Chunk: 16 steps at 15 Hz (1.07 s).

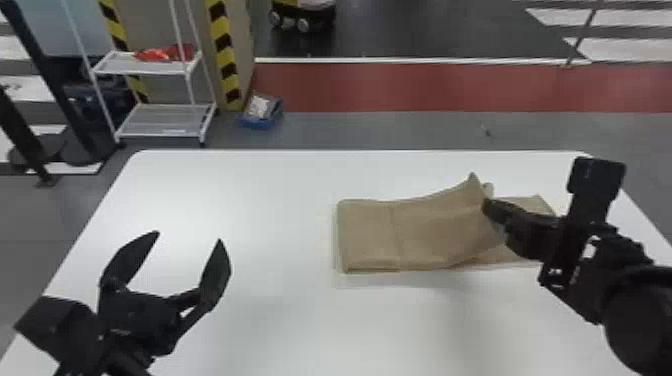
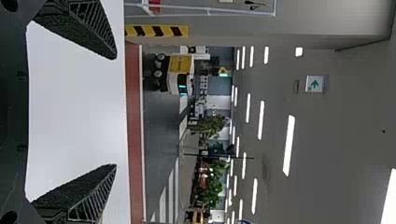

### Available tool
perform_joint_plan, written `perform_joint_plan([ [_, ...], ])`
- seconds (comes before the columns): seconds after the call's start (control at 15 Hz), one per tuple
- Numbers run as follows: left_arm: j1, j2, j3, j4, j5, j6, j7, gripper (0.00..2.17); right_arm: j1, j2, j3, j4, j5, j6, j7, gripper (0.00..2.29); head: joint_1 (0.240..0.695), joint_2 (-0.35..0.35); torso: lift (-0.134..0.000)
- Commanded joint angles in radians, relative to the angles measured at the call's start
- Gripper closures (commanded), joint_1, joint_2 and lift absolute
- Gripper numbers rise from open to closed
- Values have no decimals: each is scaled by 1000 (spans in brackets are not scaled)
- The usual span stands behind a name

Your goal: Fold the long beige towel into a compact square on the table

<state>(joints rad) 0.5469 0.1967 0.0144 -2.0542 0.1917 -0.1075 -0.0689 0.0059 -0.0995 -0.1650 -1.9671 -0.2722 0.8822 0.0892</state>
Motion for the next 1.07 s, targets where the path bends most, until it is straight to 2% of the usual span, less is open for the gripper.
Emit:
perform_joint_plan([
  [0.0, -5, 1, 1, 0, -2, 2, -2, 39, -21, -37, -13, 83, 7, -18, 15, 1150, 695, -33, -123],
  [0.2, -22, -5, -13, 5, -12, 27, 0, 39, -58, -37, 7, 160, 54, -45, 44, 1146, 695, -66, -123],
  [0.33, -33, -6, -14, 14, -18, 27, 0, 39, -63, -37, -2, 152, 44, -36, 60, 1146, 695, -72, -123],
  [0.4, -41, -8, -17, 23, -32, 27, 0, 39, -81, -39, -16, 134, 25, 16, 87, 1146, 695, -73, -123],
  [0.53, -42, -10, -19, 23, -37, 30, 0, 39, -119, -42, -45, 117, 19, 59, 96, 1146, 695, -70, -123],
  [0.73, -42, -11, -21, 26, -38, 30, 1, 39, -133, -68, -108, 119, -1, 71, 107, 1150, 695, -80, -123],
  [1.0, -55, -11, -27, 43, -40, 30, 1, 39, -135, -80, -102, 231, 67, 1, 124, 1146, 695, -126, -123],
])
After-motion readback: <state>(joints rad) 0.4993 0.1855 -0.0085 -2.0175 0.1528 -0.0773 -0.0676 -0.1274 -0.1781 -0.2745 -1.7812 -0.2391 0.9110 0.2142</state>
